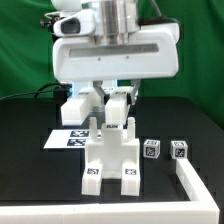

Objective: Assemble chair

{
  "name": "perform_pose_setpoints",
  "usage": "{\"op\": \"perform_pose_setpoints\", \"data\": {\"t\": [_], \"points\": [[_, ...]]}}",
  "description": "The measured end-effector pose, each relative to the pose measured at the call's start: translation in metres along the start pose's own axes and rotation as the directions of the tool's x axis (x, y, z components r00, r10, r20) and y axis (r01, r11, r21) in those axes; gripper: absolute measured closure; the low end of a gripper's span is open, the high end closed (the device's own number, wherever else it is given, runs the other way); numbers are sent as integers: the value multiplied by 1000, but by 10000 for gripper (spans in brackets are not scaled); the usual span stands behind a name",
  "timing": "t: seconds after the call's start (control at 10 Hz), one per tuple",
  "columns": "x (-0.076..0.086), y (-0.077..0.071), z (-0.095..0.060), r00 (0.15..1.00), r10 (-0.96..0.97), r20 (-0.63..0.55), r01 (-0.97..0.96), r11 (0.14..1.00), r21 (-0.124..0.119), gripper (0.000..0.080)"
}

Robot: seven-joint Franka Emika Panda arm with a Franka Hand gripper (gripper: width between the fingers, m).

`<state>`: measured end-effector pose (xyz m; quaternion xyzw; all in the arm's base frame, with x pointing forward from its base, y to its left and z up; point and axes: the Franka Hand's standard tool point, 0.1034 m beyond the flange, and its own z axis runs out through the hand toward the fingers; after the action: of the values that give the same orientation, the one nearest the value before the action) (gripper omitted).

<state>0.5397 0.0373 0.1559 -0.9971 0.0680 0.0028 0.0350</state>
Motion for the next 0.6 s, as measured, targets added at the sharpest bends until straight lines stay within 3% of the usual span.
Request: {"op": "perform_pose_setpoints", "data": {"t": [0.3,0.6], "points": [[-14,-18,20,999,-40,2,40,999,-7,515],[-8,-11,26,999,-37,-29,36,999,-10,515]]}}
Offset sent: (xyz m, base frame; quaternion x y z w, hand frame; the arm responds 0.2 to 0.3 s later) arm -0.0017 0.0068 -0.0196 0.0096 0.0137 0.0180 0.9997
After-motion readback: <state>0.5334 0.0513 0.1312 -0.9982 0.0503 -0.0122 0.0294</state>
